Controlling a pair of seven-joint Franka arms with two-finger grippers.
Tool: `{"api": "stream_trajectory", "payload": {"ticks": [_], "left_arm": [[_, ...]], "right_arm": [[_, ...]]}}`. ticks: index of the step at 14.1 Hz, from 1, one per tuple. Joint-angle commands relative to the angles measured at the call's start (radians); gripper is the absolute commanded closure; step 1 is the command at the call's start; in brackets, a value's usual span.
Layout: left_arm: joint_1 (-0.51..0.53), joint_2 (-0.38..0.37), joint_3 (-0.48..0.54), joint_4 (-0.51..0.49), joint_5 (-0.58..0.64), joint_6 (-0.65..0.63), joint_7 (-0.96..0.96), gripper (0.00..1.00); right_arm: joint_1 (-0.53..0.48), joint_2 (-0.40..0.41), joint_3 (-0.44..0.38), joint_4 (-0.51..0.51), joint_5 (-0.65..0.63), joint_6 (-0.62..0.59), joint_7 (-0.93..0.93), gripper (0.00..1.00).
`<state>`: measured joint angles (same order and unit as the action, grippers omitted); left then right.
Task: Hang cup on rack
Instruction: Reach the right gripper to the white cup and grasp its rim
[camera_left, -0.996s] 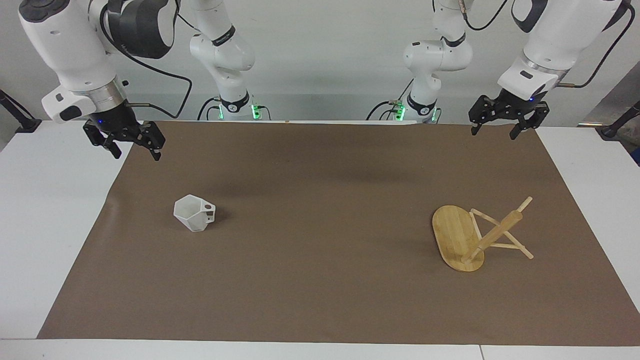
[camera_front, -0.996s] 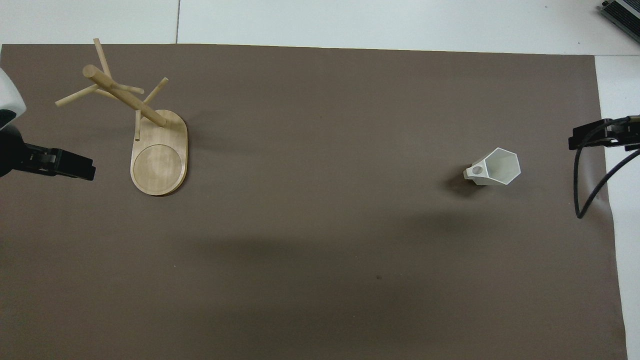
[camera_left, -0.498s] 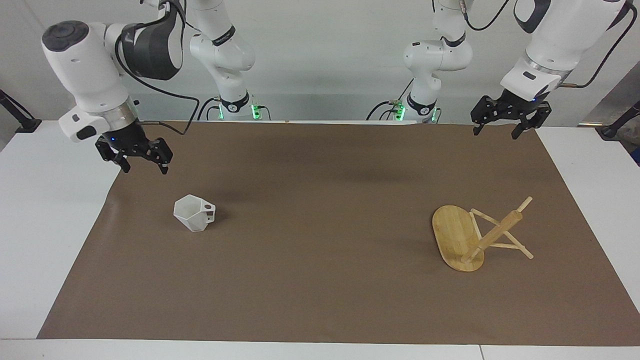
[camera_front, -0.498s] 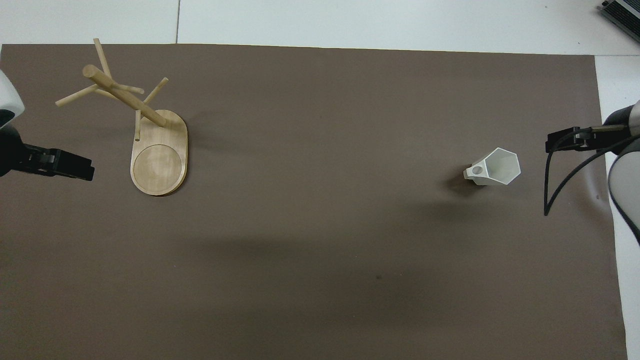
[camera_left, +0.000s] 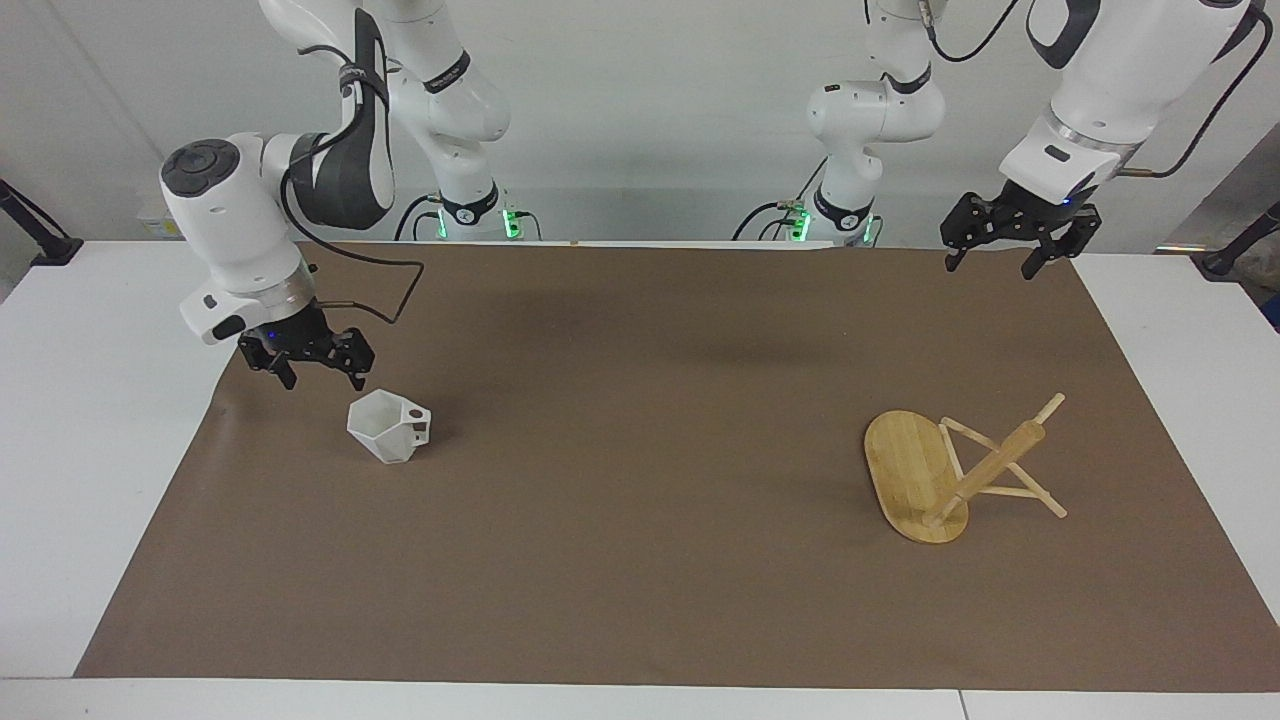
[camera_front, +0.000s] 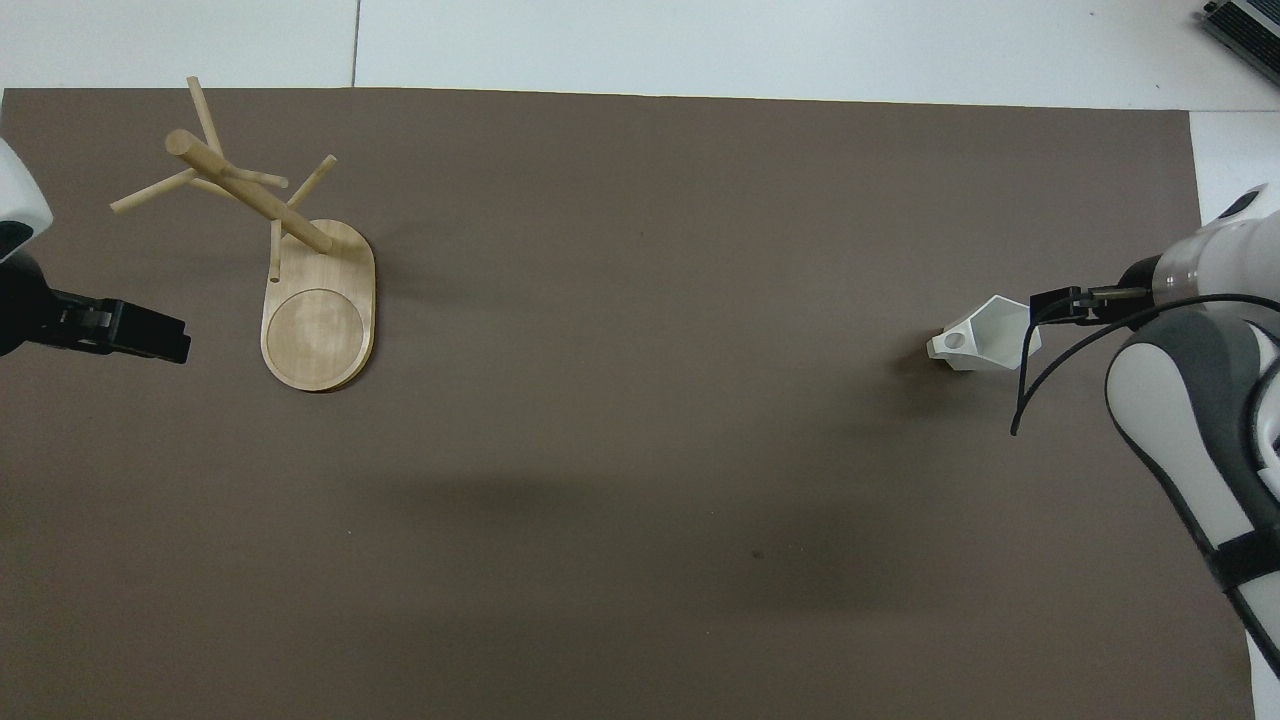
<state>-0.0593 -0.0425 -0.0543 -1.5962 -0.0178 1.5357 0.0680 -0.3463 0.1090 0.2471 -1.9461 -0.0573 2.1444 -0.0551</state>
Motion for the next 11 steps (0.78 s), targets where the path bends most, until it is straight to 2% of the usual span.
{"api": "stream_trajectory", "payload": {"ticks": [1, 6, 10, 11], "left_arm": [[0.012, -0.031, -0.005, -0.044, 0.001, 0.012, 0.007, 0.00], [0.021, -0.039, -0.005, -0.063, 0.001, 0.029, 0.006, 0.00], [0.033, -0.054, -0.005, -0.094, 0.001, 0.053, 0.009, 0.00], [0.032, -0.053, -0.005, -0.094, 0.001, 0.053, 0.009, 0.00]], "right_arm": [[-0.016, 0.020, 0.003, -0.048, 0.001, 0.077, -0.016, 0.00], [-0.016, 0.060, 0.001, -0.100, 0.001, 0.176, 0.023, 0.00], [-0.016, 0.067, 0.001, -0.126, 0.001, 0.201, 0.069, 0.00], [-0.014, 0.067, 0.001, -0.126, 0.001, 0.196, 0.076, 0.10]]}}
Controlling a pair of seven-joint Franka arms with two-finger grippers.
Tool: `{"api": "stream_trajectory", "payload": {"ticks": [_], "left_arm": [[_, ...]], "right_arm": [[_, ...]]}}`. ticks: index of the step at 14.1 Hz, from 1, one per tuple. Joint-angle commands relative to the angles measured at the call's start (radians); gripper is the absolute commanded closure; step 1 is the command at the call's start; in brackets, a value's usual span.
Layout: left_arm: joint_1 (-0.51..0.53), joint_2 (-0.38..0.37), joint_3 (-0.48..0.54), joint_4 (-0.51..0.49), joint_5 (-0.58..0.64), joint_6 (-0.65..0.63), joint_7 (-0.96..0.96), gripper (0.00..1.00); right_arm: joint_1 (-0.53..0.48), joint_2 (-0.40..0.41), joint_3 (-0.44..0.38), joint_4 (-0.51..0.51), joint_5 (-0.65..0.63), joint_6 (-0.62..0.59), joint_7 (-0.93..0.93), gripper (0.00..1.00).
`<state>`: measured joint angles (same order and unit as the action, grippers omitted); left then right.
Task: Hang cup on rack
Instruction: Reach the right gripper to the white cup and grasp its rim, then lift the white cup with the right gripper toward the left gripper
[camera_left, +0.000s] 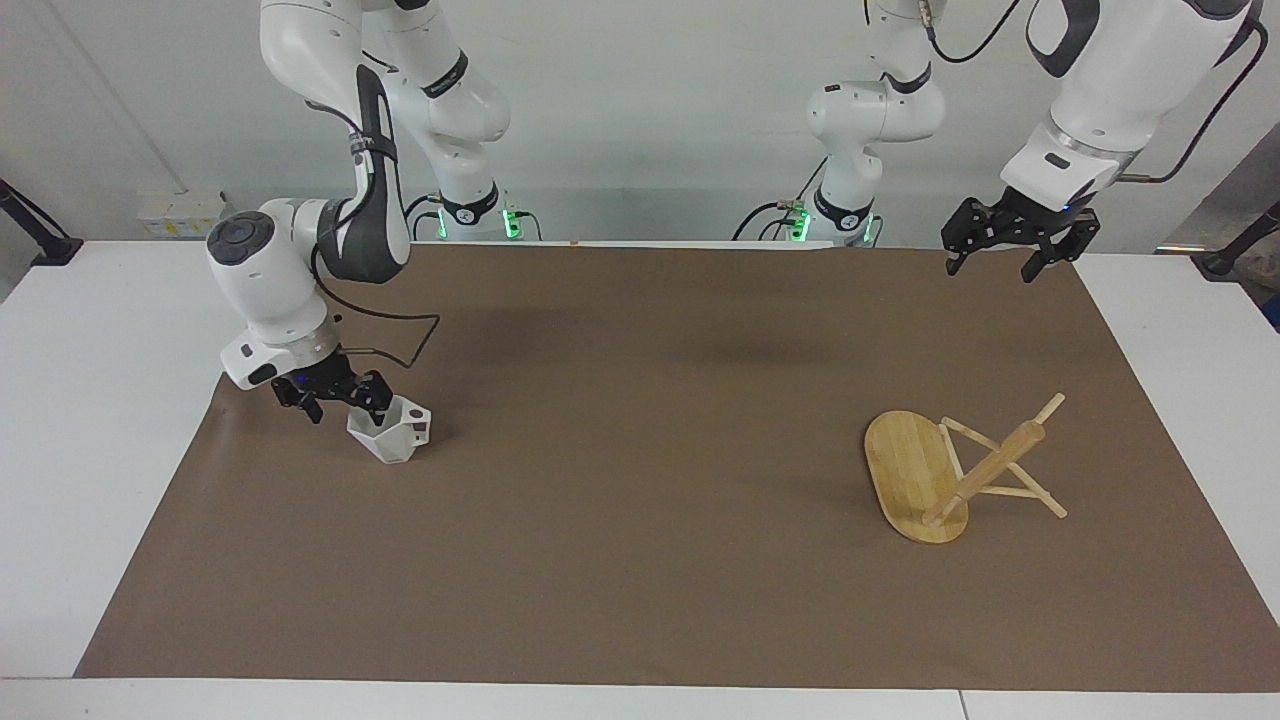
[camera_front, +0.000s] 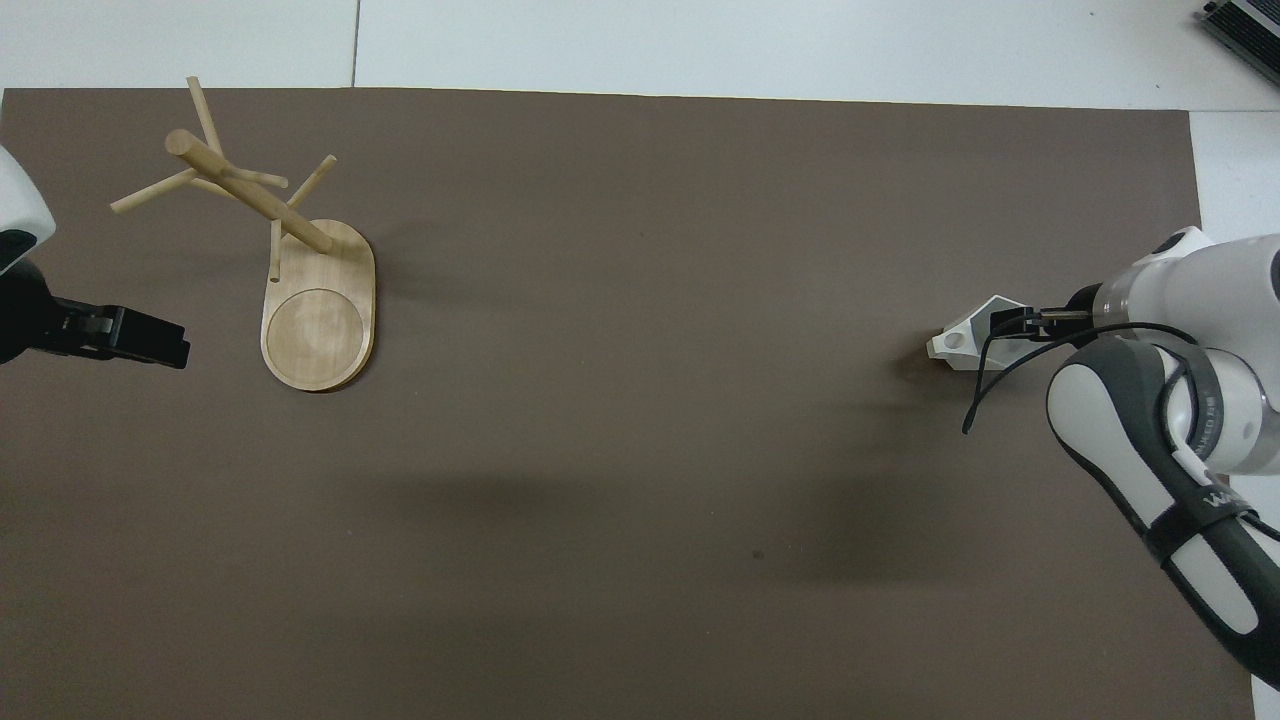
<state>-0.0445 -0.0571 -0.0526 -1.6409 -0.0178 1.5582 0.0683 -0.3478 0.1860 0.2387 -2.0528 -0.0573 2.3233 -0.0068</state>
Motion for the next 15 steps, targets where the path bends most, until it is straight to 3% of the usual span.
{"api": "stream_trajectory", "payload": {"ticks": [1, 5, 9, 13, 15], "left_arm": [[0.017, -0.040, -0.007, -0.050, 0.001, 0.031, 0.008, 0.00], [0.017, -0.038, -0.007, -0.047, 0.001, 0.025, -0.001, 0.00], [0.017, -0.038, -0.007, -0.047, 0.001, 0.025, -0.001, 0.00], [0.018, -0.038, -0.007, -0.045, 0.001, 0.016, -0.002, 0.00], [0.018, -0.040, -0.007, -0.045, 0.001, 0.017, -0.002, 0.00]], "right_arm": [[-0.013, -0.010, 0.010, -0.018, 0.001, 0.010, 0.033, 0.24], [-0.013, -0.010, 0.010, -0.007, 0.001, -0.031, 0.031, 0.98], [-0.011, -0.010, 0.011, 0.003, 0.001, -0.054, 0.033, 1.00], [0.000, -0.005, 0.016, 0.251, 0.001, -0.383, 0.027, 1.00], [0.003, -0.014, 0.027, 0.374, 0.090, -0.539, 0.019, 1.00]]}}
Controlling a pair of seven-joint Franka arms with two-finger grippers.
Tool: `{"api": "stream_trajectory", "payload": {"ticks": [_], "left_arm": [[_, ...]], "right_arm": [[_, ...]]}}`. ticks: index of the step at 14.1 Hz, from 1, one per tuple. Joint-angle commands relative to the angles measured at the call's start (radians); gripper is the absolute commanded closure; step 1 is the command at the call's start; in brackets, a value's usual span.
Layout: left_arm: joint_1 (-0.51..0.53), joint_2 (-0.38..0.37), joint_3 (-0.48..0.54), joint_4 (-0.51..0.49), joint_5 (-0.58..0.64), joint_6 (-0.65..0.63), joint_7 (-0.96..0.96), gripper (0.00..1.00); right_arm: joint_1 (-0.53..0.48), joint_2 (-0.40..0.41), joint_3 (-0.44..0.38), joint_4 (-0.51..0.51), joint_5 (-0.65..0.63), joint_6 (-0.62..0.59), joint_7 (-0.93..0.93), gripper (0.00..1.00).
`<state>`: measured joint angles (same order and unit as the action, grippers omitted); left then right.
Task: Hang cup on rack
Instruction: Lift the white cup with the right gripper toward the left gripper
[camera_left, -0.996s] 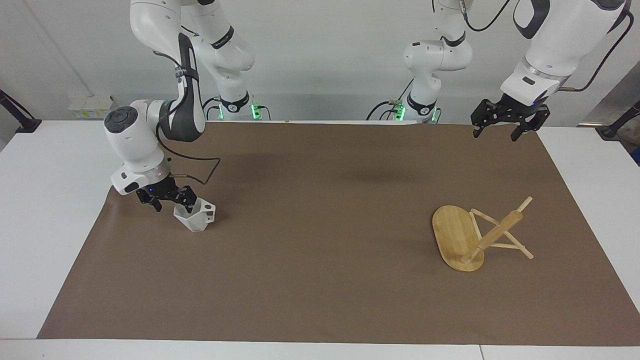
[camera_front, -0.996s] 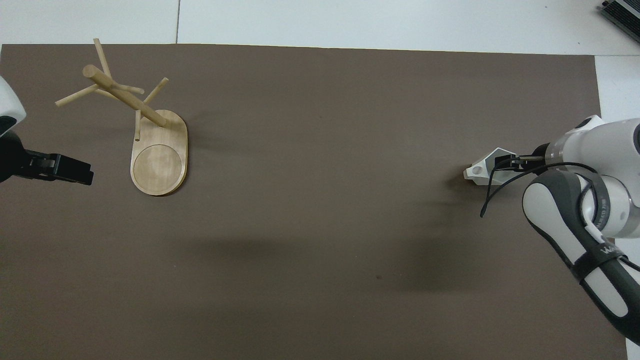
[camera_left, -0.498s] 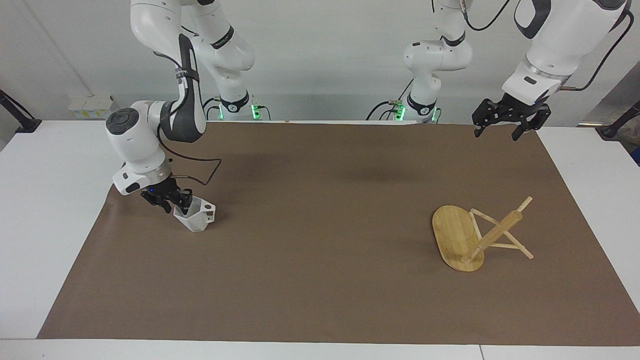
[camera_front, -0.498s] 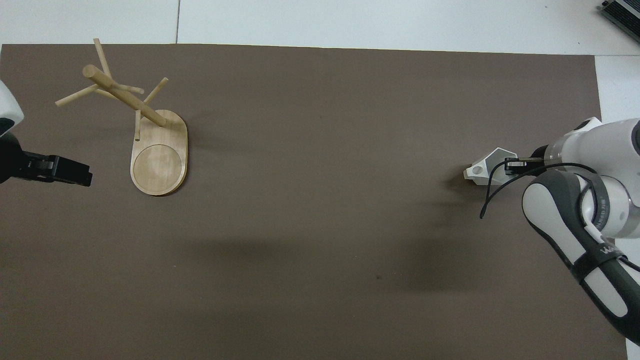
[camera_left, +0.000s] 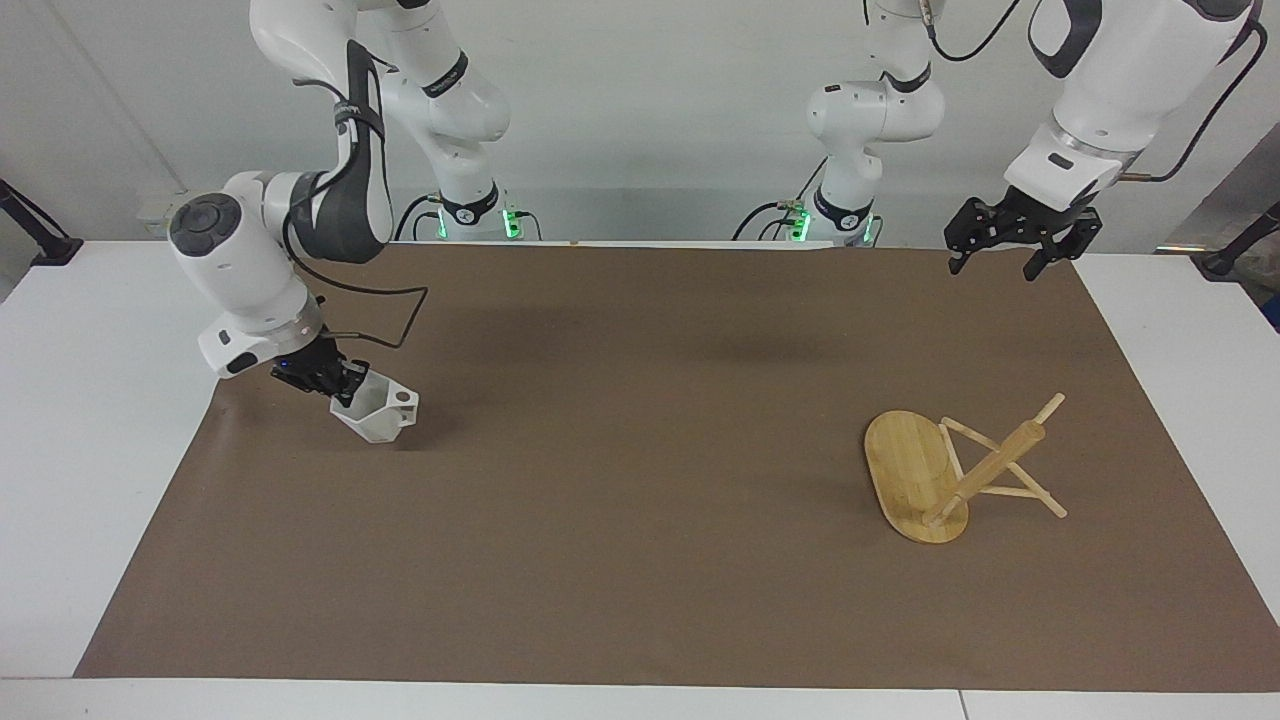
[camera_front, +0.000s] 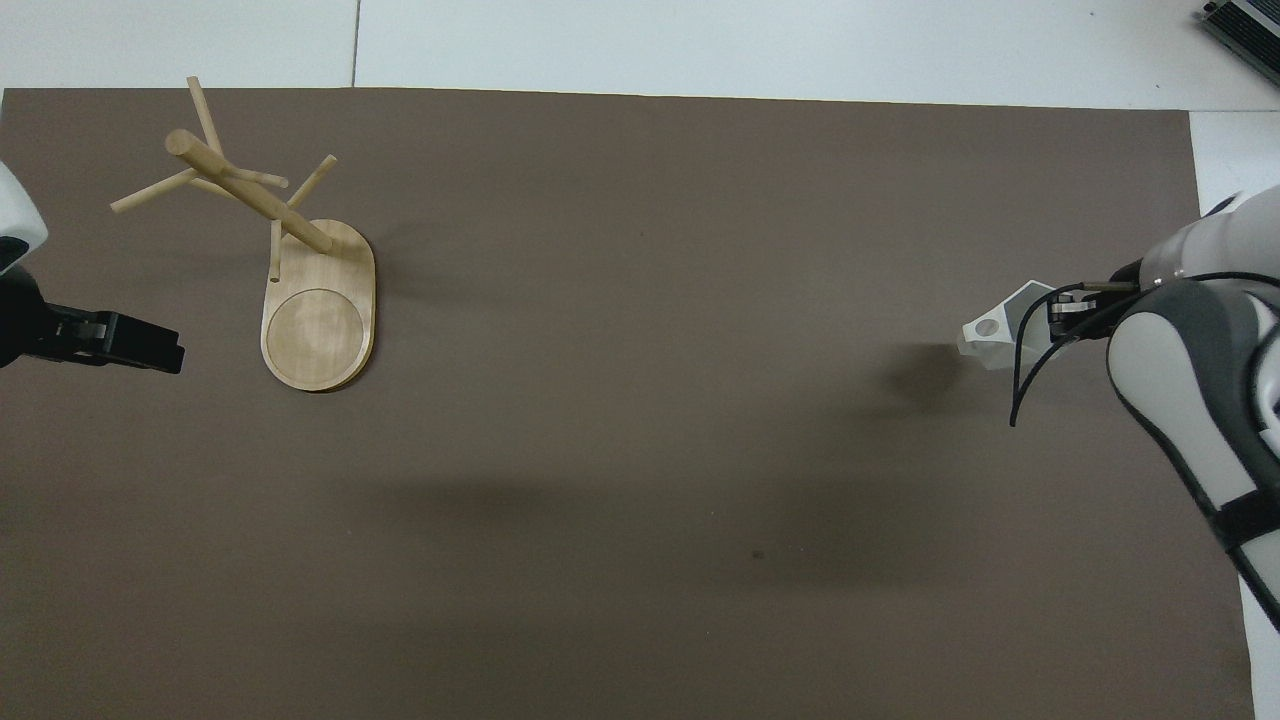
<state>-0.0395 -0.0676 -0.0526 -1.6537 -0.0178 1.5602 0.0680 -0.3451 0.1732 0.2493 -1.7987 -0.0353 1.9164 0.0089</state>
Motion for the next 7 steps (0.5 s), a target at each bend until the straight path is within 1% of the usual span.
{"api": "stream_trajectory", "payload": {"ticks": [1, 2, 4, 5, 7], "left_arm": [[0.013, -0.028, -0.007, -0.032, 0.001, 0.015, -0.002, 0.00], [0.012, -0.028, -0.009, -0.031, 0.001, 0.021, -0.002, 0.00], [0.012, -0.028, -0.009, -0.031, 0.001, 0.020, -0.002, 0.00], [0.013, -0.028, -0.007, -0.031, 0.001, 0.012, -0.002, 0.00], [0.023, -0.028, -0.007, -0.031, 0.001, 0.009, -0.002, 0.00]], "right_arm": [[0.000, -0.012, 0.027, 0.174, 0.150, -0.207, 0.005, 1.00], [0.000, -0.017, 0.042, 0.233, 0.225, -0.282, 0.006, 1.00], [0.000, -0.026, 0.076, 0.297, 0.346, -0.344, 0.011, 1.00], [0.000, -0.037, 0.090, 0.306, 0.414, -0.352, 0.008, 1.00], [0.000, -0.040, 0.100, 0.306, 0.622, -0.359, 0.005, 1.00]]}}
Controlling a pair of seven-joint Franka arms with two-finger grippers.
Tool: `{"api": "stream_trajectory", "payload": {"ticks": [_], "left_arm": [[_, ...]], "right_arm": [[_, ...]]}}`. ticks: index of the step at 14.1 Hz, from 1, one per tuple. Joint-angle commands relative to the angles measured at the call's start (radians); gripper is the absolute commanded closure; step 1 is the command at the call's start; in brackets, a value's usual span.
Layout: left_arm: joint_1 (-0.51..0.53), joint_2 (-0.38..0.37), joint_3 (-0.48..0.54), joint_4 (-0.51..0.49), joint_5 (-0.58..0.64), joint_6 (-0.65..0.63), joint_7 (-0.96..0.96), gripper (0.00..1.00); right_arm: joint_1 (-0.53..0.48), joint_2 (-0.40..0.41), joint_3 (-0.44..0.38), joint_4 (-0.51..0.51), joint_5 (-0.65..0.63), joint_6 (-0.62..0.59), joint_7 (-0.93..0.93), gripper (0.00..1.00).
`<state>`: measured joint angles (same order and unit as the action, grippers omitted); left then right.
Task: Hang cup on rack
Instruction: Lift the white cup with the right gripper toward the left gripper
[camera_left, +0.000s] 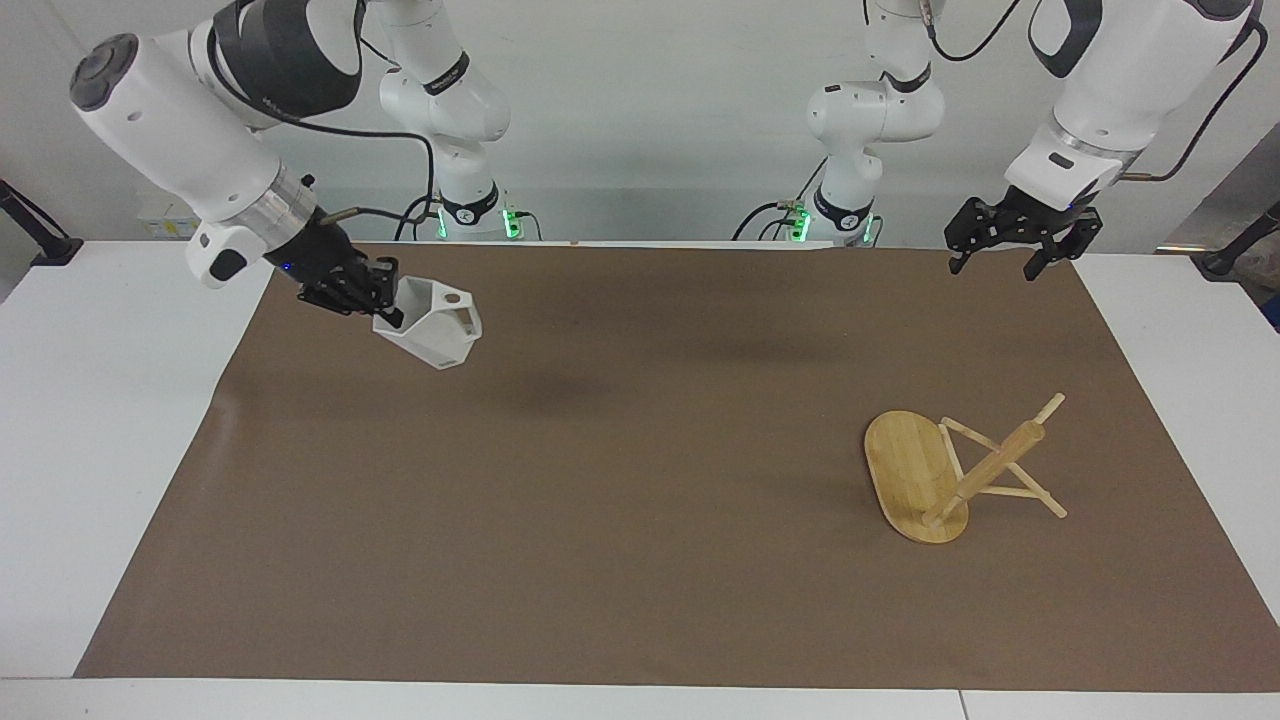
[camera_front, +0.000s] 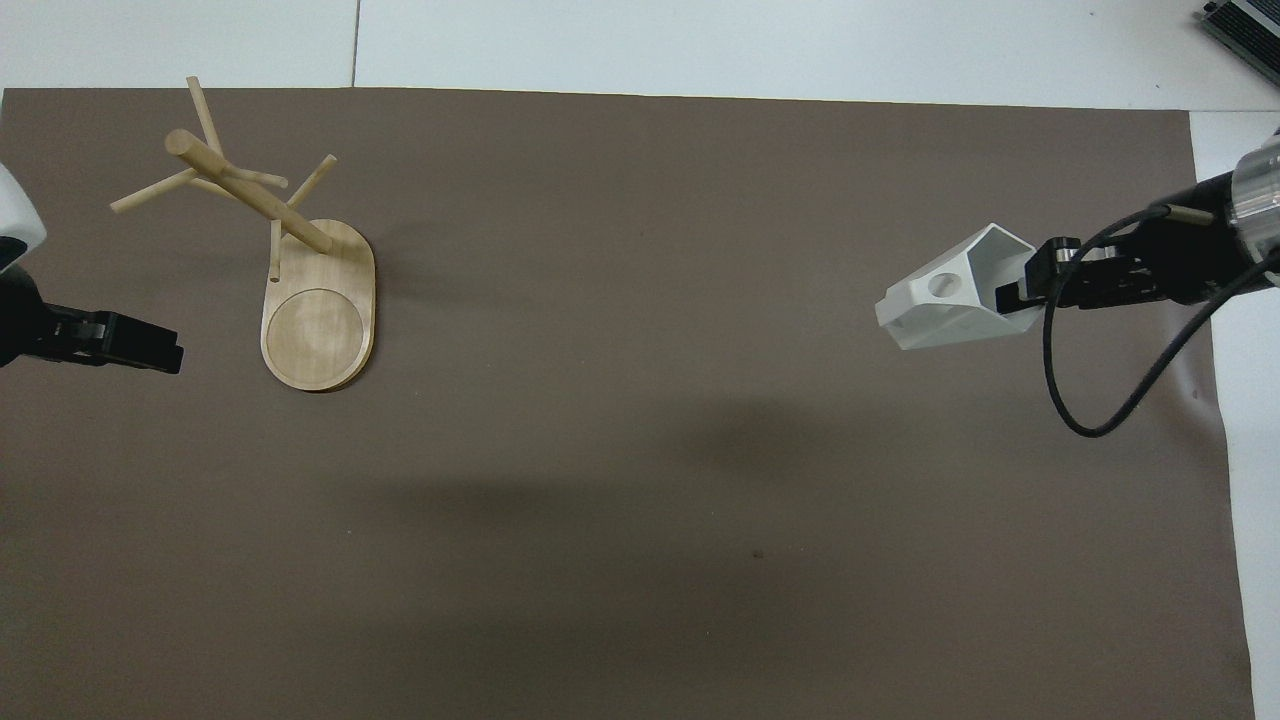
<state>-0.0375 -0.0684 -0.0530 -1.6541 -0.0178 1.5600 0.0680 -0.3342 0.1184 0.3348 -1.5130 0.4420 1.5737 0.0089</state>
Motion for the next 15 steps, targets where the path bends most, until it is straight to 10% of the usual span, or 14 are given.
{"api": "stream_trajectory", "payload": {"ticks": [1, 15], "left_arm": [[0.022, -0.031, -0.008, -0.036, 0.001, 0.012, -0.010, 0.00], [0.011, -0.037, -0.016, -0.032, -0.340, 0.103, 0.818, 0.00]], "right_arm": [[-0.005, 0.014, 0.019, 0.025, 0.231, -0.014, 0.005, 1.00], [0.412, 0.069, 0.052, -0.016, 0.440, 0.543, 0.246, 1.00]]}}
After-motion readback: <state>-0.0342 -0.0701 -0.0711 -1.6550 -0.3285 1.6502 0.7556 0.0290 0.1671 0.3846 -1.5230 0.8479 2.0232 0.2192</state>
